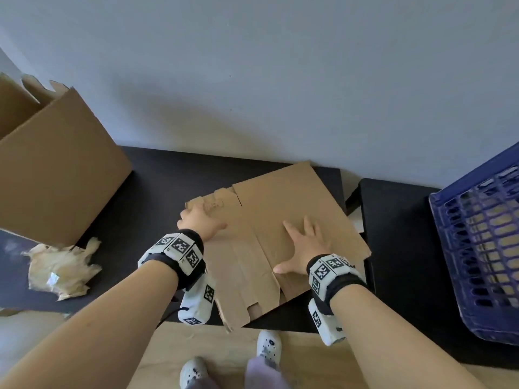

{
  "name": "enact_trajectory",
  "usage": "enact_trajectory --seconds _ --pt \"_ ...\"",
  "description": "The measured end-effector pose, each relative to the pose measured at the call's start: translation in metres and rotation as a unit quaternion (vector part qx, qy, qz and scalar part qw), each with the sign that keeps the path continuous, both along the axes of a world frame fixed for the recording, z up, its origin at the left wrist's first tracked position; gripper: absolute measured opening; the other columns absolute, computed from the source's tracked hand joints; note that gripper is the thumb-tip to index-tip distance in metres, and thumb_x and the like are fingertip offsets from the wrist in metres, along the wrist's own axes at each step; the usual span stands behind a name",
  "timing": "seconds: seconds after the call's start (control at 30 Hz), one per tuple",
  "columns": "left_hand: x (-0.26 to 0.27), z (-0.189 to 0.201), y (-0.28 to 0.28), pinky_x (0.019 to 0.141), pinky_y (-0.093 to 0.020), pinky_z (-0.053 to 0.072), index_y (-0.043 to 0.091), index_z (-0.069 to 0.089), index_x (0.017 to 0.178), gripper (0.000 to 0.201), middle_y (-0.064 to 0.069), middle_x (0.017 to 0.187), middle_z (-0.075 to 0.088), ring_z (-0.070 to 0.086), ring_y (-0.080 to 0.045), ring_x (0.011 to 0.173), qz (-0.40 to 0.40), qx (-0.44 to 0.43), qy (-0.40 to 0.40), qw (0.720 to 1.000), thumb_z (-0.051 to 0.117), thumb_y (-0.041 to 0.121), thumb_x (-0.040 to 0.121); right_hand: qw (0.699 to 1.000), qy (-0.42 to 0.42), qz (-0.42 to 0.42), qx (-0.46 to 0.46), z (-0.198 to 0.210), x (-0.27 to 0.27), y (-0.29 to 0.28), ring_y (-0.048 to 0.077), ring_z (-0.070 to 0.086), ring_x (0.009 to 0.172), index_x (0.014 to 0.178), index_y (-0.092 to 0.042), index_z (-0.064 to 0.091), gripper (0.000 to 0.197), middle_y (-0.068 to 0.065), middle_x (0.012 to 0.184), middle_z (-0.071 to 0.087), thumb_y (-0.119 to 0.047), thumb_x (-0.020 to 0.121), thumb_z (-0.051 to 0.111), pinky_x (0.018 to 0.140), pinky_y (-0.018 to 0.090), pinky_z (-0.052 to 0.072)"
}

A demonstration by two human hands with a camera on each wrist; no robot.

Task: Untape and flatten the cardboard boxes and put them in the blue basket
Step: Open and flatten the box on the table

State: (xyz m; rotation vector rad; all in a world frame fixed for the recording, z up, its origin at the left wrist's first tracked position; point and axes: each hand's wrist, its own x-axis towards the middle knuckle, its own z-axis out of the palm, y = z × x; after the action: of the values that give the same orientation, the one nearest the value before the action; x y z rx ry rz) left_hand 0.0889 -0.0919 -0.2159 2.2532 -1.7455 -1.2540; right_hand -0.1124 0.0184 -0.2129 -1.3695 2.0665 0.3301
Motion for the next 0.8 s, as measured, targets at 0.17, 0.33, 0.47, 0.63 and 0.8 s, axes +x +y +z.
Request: enact_trajectory --seconds 0.17,0.33,0.47,0.63,0.8 --pt "0.001 -0.010 0.004 0.107 -0.043 0.035 0.020 0.030 0.143 0.080 -0.013 0.141 0.030 0.037 -0.034 0.127 0.159 -0.031 0.042 0.986 0.073 0.027 0.076 0.996 0.031 -0.042 -0.068 -0.006 -0.020 -0.003 0.030 0.016 0.141 0.148 -0.035 0.017 0.100 0.006 0.155 0.012 -0.058 0.069 0.073 0.111 0.049 0.028" --pt "0.016 -0.023 0.004 0.094 -0.039 0.049 0.011 0.047 0.132 0.056 -0.012 0.124 0.057 0.057 -0.031 0.111 0.300 -0.015 0.156 0.941 0.064 0.013 0.079 0.982 0.020 -0.166 -0.087 -0.012 -0.070 -0.006 0.034 0.045 0.125 0.144 -0.035 0.022 0.104 0.005 0.147 0.018 -0.062 0.059 0.076 0.097 0.051 0.045" --pt "0.022 -0.020 0.002 0.096 -0.033 0.045 0.000 0.061 0.110 0.021 -0.014 0.117 0.063 0.054 -0.026 0.121 0.342 0.062 0.264 0.900 0.048 0.001 0.093 0.969 -0.028 -0.230 -0.085 -0.018 -0.089 -0.005 0.038 0.054 0.113 0.145 -0.040 0.012 0.116 0.009 0.142 0.033 -0.061 0.054 0.080 0.094 0.049 0.048" --pt "0.010 -0.016 0.009 0.076 -0.032 0.048 0.004 0.061 0.094 0.011 -0.005 0.086 0.061 0.058 -0.020 0.080 0.335 0.117 0.277 0.893 0.054 0.011 0.090 0.962 -0.041 -0.260 -0.074 -0.019 -0.104 -0.008 0.039 0.060 0.103 0.144 -0.047 0.006 0.120 0.012 0.138 0.041 -0.068 0.049 0.077 0.086 0.049 0.053" --pt "-0.023 -0.012 0.011 0.098 -0.041 0.044 0.002 0.052 0.125 0.043 -0.013 0.108 0.057 0.052 -0.027 0.096 0.364 0.059 0.215 0.904 0.050 0.031 0.094 0.950 -0.082 -0.285 -0.103 -0.024 -0.125 -0.007 0.027 0.065 0.091 0.135 -0.040 0.035 0.089 -0.003 0.123 0.059 -0.061 0.059 0.075 0.081 0.045 0.057"
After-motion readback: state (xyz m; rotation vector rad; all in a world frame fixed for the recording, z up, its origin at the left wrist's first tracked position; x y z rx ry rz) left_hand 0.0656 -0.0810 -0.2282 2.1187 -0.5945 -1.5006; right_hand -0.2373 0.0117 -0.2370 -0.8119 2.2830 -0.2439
